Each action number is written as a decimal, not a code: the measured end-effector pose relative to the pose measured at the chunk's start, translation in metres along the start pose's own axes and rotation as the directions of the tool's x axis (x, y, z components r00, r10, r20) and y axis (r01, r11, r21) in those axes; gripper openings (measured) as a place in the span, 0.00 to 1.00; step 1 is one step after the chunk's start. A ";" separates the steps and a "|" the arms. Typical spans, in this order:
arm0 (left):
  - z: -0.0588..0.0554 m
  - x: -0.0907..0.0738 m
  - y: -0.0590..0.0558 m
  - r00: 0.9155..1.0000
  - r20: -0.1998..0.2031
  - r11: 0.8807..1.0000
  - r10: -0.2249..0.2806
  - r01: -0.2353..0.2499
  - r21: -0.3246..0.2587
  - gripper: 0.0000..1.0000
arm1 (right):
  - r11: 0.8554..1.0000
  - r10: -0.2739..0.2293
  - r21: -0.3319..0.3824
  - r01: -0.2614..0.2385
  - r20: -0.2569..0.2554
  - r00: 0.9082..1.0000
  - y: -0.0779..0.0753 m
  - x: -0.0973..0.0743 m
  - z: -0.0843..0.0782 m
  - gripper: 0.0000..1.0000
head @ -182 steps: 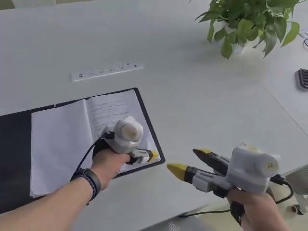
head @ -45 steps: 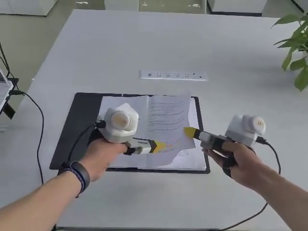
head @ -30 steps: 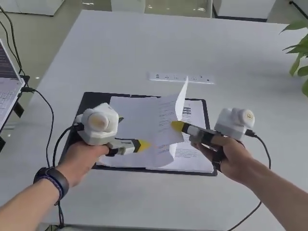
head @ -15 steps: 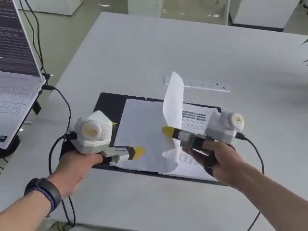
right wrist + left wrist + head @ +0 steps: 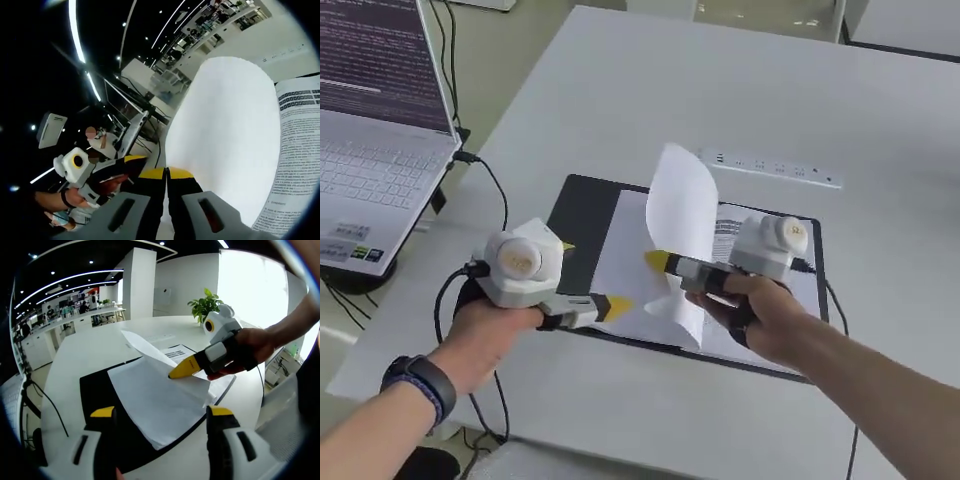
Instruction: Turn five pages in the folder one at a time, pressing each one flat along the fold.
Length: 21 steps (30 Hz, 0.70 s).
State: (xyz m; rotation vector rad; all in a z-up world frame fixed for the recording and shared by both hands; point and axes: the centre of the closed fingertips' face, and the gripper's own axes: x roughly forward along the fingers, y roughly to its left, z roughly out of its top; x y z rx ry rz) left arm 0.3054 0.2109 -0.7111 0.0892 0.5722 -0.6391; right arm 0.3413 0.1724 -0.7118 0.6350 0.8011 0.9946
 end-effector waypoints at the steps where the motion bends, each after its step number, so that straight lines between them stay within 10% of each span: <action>1: -0.001 -0.001 0.001 1.000 0.001 1.000 0.003 -0.003 -0.002 0.72 | 1.000 0.004 0.004 -0.004 -0.005 1.000 0.000 0.006 -0.003 0.00; 21: -0.018 -0.006 0.004 1.000 -0.003 0.997 0.026 -0.026 -0.067 0.73 | 0.992 -0.055 0.105 0.066 -0.108 0.993 -0.041 0.062 -0.042 0.00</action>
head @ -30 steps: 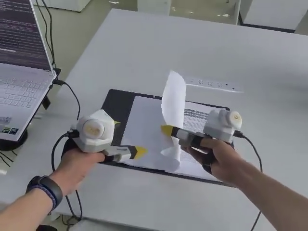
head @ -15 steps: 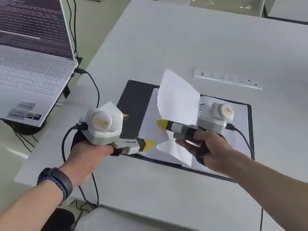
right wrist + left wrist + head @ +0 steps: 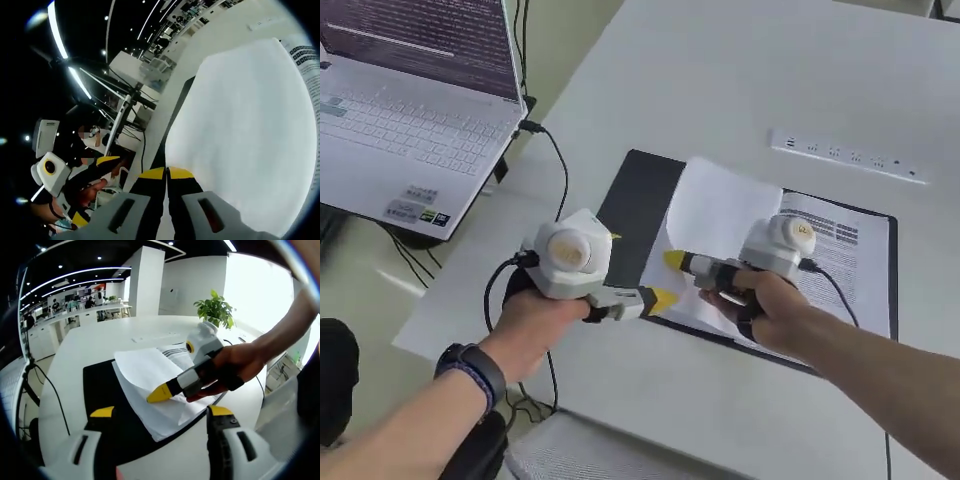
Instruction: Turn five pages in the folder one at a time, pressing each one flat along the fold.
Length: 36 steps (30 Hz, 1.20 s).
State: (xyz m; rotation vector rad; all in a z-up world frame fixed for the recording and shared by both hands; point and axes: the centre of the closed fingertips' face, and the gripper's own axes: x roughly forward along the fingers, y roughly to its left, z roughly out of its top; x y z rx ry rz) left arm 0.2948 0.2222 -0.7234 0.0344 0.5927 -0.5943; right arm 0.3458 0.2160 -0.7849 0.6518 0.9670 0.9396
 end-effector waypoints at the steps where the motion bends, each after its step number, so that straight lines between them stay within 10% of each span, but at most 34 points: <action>1: 0.000 -0.002 0.000 1.000 0.004 1.000 0.002 -0.001 -0.009 0.72 | 1.000 -0.004 0.004 0.004 -0.004 1.000 -0.002 0.001 -0.001 0.00; 13: 0.002 -0.013 -0.003 1.000 0.007 0.999 0.017 -0.017 -0.038 0.72 | 0.997 -0.061 0.044 0.063 -0.044 0.997 -0.029 0.015 -0.014 0.00; 36: -0.010 0.001 0.011 1.000 -0.014 0.999 0.011 -0.011 -0.034 0.72 | 0.999 -0.031 0.015 0.031 -0.020 0.999 -0.019 0.020 -0.010 0.13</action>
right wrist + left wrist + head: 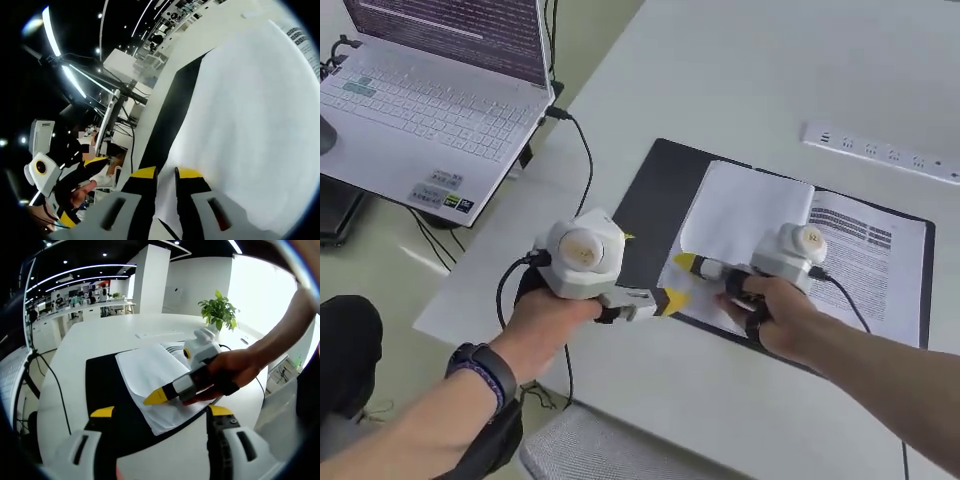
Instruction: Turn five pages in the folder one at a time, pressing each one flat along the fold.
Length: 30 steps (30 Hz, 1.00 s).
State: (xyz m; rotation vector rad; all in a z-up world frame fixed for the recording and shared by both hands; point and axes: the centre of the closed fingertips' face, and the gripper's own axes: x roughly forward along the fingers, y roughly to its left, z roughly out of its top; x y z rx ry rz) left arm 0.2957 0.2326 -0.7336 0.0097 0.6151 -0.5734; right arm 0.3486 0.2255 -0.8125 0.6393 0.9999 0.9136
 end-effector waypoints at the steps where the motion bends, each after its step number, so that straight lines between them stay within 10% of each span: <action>1: 0.000 0.002 0.001 1.000 0.001 1.000 -0.001 0.001 0.002 0.72 | 1.000 0.003 -0.001 -0.003 0.000 1.000 0.001 0.000 0.000 0.15; 16: 0.006 0.010 -0.006 1.000 -0.005 1.000 -0.011 0.011 0.018 0.66 | 0.998 0.061 0.009 -0.062 0.073 0.995 0.019 -0.017 0.021 0.42; 30: 0.012 0.023 -0.020 0.999 -0.020 0.997 -0.024 0.026 0.077 0.43 | 0.998 0.052 -0.055 -0.042 0.210 0.976 0.011 -0.070 0.074 0.36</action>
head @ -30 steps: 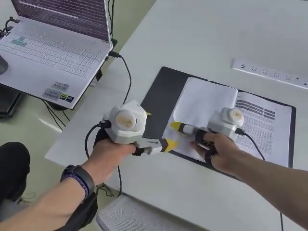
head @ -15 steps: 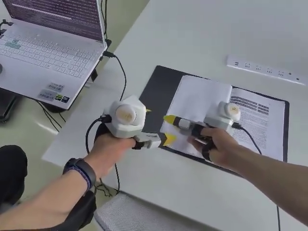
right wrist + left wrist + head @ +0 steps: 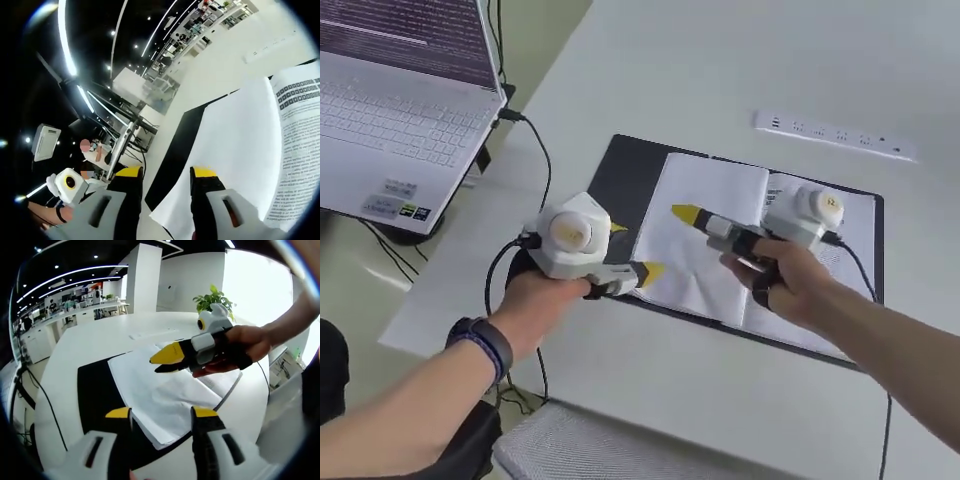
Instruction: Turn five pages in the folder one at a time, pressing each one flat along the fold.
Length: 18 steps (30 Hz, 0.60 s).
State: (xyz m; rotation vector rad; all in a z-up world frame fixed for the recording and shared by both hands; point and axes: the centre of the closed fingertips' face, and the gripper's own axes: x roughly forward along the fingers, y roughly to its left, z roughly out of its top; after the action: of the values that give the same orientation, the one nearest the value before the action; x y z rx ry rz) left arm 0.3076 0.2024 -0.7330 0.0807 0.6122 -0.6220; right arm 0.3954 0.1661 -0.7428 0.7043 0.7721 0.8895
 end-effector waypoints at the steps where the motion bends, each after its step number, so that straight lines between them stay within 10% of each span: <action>1: -0.003 0.001 0.001 1.000 -0.019 1.000 0.006 -0.005 0.024 0.40 | 1.000 -0.001 0.001 0.001 0.010 1.000 -0.001 -0.004 0.004 0.35; 9: -0.015 0.013 -0.003 0.999 -0.047 1.000 -0.003 0.004 0.027 0.24 | 1.000 -0.031 0.004 0.031 0.045 0.999 -0.016 -0.025 0.018 0.30; 18: -0.053 0.035 0.009 0.992 -0.126 0.998 -0.004 0.011 0.058 0.12 | 0.999 -0.048 0.003 0.048 0.051 0.998 -0.028 -0.038 0.019 0.30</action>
State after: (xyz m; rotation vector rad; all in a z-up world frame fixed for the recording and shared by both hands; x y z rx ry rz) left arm 0.3078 0.2043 -0.7970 0.1733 0.7168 -0.6453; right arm 0.4068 0.1169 -0.7437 0.7047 0.7420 0.8247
